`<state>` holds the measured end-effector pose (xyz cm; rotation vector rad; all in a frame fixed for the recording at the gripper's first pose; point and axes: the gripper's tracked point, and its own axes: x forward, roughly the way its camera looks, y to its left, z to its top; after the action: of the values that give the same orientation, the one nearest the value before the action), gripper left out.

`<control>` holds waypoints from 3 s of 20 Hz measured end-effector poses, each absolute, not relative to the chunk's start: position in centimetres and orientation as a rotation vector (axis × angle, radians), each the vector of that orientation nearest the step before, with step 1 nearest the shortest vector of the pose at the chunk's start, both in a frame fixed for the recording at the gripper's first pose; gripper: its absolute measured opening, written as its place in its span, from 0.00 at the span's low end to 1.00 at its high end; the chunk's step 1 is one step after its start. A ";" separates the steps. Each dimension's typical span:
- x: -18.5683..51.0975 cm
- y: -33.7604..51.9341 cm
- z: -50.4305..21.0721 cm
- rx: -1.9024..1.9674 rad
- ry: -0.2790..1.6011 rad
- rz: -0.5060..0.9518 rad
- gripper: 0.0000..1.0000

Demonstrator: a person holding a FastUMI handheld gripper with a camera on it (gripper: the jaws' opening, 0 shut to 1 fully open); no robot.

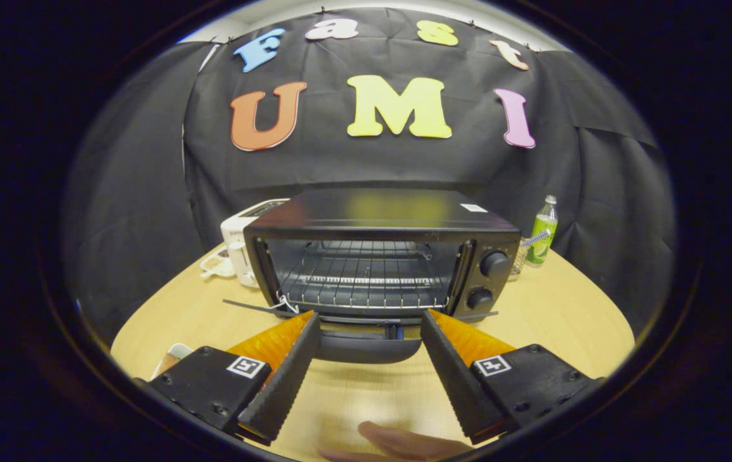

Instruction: Open the toaster oven, put the food inside, and close the toaster oven door.

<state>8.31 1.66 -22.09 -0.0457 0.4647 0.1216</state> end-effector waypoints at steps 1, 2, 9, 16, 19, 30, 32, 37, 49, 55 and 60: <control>7.8 1.6 -22.7 -0.054 0.468 0.118 1.00; 7.3 1.5 -23.2 -0.062 0.474 0.114 1.00; 5.2 1.3 -26.7 -0.103 0.577 0.094 1.00; 4.0 0.1 -27.6 -0.074 0.661 0.076 1.00; 3.0 1.2 -25.1 -0.001 0.672 0.123 1.00; -2.6 10.5 -21.4 0.262 0.872 0.458 0.99; -3.9 12.9 -21.6 0.324 0.961 0.530 0.99; -6.1 16.1 -22.8 0.495 1.197 0.632 0.94; -6.2 20.5 -25.2 0.629 1.403 0.704 0.81; -6.2 20.5 -25.9 0.603 1.420 0.704 0.65; -6.0 21.1 -25.8 0.667 1.393 0.731 0.43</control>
<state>-6.02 21.06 -25.82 0.6669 1.3929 0.7308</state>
